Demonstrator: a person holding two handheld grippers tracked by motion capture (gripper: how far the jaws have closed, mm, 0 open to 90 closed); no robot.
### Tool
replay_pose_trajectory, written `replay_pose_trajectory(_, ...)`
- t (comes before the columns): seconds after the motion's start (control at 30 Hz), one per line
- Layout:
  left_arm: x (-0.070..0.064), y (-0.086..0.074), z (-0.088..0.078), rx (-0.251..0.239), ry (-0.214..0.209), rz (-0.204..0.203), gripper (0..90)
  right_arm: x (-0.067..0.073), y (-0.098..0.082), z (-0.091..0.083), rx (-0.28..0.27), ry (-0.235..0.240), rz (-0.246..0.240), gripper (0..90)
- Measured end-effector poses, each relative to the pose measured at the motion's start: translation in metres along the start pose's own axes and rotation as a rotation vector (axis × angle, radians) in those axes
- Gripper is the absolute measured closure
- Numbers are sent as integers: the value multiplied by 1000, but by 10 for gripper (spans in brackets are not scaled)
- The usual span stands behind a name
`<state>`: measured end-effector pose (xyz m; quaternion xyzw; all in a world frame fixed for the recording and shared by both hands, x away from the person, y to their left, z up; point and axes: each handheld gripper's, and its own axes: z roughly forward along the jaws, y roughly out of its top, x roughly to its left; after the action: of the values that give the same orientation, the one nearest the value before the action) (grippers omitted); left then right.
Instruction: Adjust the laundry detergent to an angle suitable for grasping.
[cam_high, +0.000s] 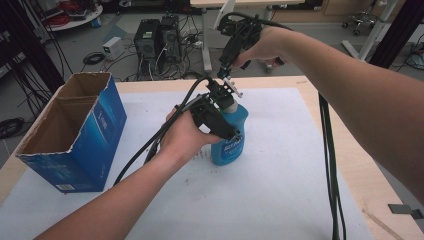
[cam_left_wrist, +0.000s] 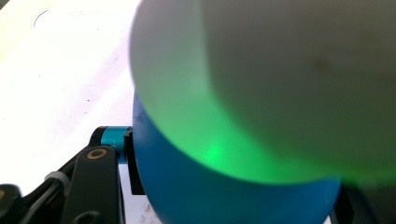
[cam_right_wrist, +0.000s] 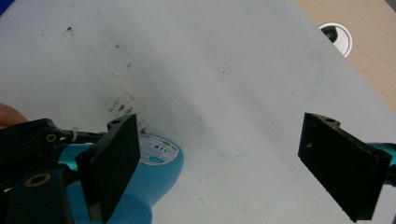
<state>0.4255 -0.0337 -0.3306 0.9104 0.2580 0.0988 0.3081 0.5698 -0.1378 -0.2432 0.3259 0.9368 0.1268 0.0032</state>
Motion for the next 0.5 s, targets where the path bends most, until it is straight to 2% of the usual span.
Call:
replay_pose_trajectory(0.03,0,0,0,-5,-2,0,418,0,0,0,-3,0,0,125)
replay_pose_trajectory(0.37,0,0,0,-1,-7,-7,426,0,-1,-2,-9,-2,-4,125)
replay_pose_trajectory(0.5,1,0,-1,-6,-12,3,432,0,-2,-3,-14,-4,2,125)
